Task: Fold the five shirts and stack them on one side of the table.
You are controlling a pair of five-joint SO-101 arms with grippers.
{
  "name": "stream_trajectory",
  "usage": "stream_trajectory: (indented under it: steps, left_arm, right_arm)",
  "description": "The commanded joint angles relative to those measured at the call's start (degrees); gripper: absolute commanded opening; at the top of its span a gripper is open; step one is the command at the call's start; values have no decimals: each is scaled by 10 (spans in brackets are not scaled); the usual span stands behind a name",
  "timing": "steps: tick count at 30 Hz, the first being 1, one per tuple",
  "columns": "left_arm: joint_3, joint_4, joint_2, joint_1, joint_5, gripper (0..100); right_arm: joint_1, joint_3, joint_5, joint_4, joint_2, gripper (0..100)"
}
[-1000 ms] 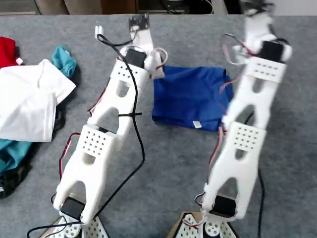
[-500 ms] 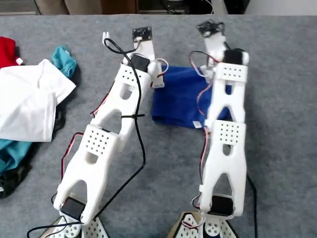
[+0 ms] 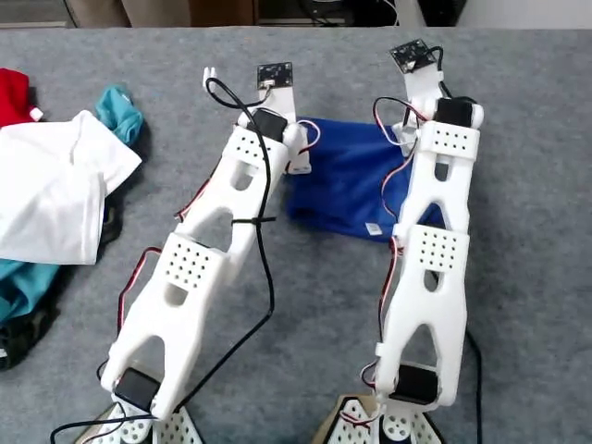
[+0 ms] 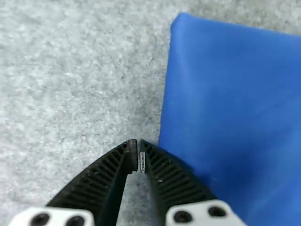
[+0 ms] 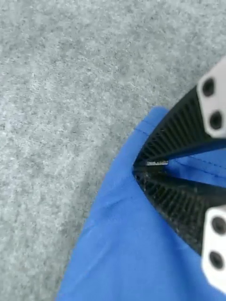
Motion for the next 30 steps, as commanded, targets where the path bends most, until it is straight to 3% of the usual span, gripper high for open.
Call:
stream_trajectory:
  steps: [1, 7, 30]
  left_arm:
    - [-60, 41, -19, -12, -7, 29]
    - [-213, 210, -29, 6, -4, 28]
    - [23, 205, -52, 95, 18, 19]
  right_arm:
    - [-2, -49, 2, 15, -4, 5]
    - [-5, -51, 2, 11, -4, 5]
    - [-4, -61, 7, -11, 15, 5]
